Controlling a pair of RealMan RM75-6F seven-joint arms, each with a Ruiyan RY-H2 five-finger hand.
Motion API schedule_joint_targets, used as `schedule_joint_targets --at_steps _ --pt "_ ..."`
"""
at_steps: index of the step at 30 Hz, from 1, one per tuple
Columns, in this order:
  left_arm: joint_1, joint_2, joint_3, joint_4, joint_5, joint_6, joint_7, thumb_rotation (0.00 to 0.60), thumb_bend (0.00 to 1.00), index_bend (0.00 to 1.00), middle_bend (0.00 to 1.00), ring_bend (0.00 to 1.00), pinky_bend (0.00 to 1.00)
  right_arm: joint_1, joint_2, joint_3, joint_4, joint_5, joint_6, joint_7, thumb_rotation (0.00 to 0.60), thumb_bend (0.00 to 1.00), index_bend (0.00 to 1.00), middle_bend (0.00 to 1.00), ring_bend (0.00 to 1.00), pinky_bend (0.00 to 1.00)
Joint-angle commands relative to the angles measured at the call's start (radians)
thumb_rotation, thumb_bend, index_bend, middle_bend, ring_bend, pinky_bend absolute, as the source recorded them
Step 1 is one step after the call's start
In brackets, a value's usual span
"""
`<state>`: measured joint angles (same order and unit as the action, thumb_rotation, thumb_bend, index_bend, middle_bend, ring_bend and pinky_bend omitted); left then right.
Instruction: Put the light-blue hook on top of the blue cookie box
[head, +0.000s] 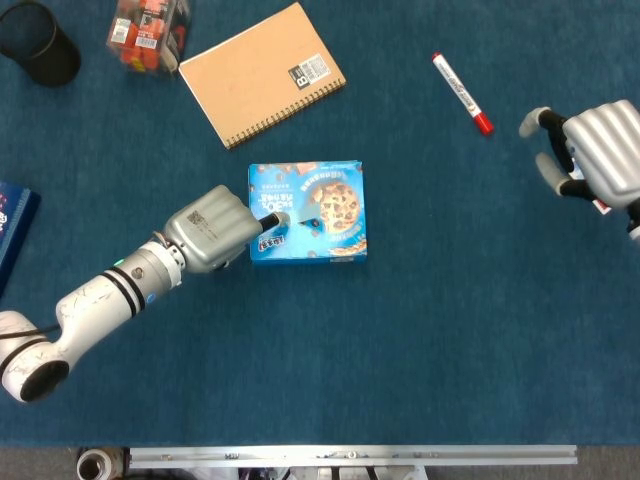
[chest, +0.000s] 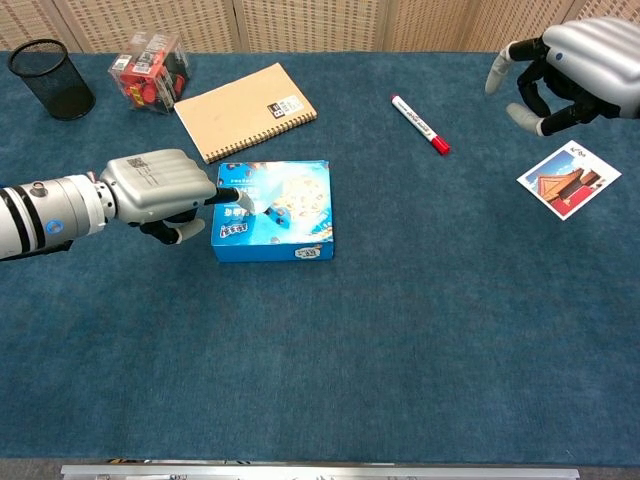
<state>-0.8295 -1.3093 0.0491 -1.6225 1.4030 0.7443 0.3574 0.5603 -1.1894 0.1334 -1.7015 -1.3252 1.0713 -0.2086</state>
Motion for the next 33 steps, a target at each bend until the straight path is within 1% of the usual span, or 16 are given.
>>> schedule_joint_targets --at_steps 1,12,27,33 --pt "-0.001 -0.001 -0.001 0.002 -0.002 -0.003 0.002 0.600 0.82 0.16 1.00 1.00 1.00 0.000 0.000 0.000 0.001 0.000 0.000 0.000 0.600 0.41 0.42 0.81 0.92 0.85" --pt "-0.001 -0.005 0.003 0.008 -0.014 -0.011 0.010 0.600 0.82 0.16 1.00 1.00 1.00 -0.001 0.001 0.002 0.001 0.004 0.001 -0.001 0.600 0.41 0.42 0.81 0.92 0.85" --pt "0.015 0.021 0.013 -0.009 -0.015 0.004 0.013 0.600 0.82 0.16 1.00 1.00 1.00 0.000 0.000 0.002 -0.001 0.001 0.001 -0.001 0.600 0.41 0.42 0.81 0.92 0.85" --pt "0.039 0.048 0.007 -0.030 -0.005 0.054 -0.003 0.600 0.82 0.15 1.00 1.00 1.00 -0.006 0.007 0.006 0.000 0.000 0.012 0.010 0.600 0.41 0.42 0.81 0.92 0.85"
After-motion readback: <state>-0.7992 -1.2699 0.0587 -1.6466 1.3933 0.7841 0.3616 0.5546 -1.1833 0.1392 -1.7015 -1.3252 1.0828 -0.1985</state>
